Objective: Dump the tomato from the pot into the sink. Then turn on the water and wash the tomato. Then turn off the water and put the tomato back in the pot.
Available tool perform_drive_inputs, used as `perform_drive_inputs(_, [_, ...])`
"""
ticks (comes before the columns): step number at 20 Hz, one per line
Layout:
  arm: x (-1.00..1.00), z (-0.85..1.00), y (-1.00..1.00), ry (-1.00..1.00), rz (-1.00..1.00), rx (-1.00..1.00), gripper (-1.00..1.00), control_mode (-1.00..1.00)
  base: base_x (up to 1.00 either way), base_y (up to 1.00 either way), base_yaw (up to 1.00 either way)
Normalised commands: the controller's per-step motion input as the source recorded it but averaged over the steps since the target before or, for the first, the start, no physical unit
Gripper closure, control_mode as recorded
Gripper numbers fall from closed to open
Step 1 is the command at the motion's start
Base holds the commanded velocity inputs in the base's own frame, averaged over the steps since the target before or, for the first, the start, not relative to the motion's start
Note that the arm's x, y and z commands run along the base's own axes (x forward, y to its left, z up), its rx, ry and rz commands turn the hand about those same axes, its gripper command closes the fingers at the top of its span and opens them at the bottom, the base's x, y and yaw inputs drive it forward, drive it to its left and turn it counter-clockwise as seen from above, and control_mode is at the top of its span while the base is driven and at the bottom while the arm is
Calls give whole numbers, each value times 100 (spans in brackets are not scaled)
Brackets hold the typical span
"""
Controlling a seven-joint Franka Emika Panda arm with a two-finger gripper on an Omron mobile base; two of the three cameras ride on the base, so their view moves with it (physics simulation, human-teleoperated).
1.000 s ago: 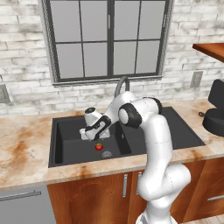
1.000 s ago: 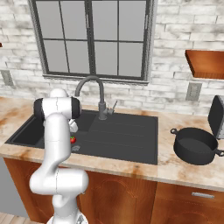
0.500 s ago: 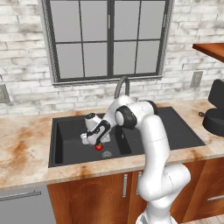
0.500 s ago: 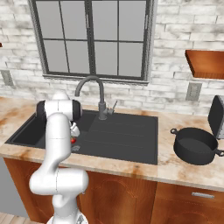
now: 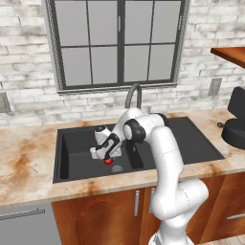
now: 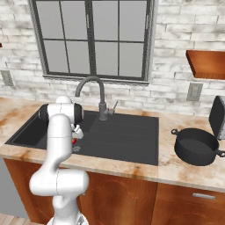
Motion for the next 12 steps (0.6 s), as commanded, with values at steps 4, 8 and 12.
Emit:
perform_drive_inputs(4, [12,-12,0,1,0,0,-100,-100,0,0,0])
perform_drive_inputs(8, [0,-22,0,10,0,0,100,-100,0,0,0])
perform_drive_inputs(12, [0,-19,0,11,0,0,100,-100,0,0,0])
